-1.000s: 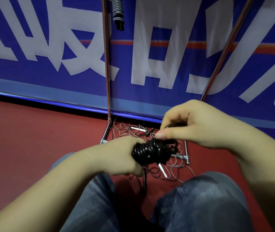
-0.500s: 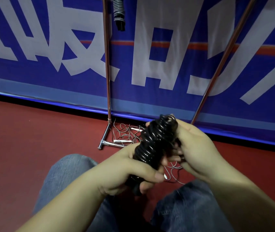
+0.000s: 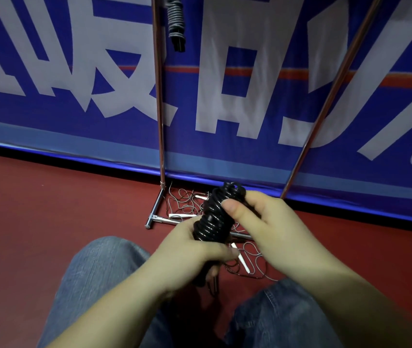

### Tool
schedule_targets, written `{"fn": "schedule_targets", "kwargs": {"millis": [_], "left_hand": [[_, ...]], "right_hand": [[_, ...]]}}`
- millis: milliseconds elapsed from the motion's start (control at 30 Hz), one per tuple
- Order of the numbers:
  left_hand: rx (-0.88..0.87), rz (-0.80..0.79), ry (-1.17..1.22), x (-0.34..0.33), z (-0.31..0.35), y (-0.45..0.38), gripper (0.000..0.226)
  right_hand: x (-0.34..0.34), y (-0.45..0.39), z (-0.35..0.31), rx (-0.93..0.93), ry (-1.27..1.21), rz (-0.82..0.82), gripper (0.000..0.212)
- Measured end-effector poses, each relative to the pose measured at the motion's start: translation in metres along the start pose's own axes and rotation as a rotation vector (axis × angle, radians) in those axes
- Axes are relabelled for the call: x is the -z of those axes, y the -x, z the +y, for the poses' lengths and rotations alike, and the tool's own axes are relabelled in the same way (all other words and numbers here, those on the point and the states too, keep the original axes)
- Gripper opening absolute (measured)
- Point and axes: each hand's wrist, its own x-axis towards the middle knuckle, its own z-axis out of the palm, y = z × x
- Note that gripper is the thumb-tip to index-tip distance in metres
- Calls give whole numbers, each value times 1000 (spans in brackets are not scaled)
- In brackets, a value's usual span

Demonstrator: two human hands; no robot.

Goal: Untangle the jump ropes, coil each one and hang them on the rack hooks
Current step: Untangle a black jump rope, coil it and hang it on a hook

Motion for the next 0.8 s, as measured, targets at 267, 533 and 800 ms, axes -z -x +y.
{"fn": "schedule_targets", "kwargs": {"millis": [267,533,800], "left_hand": [[-285,221,-329,4,-16,-2,58],[-316,194,121,3,-7,-18,21],[-145,200,309,-6,-3,-6,71]], "right_hand": [[-24,-5,16,-18,-91,177,18],[-39,-8,14,22,-78,255,33],[-54,6,10,94,-68,265,41]]}}
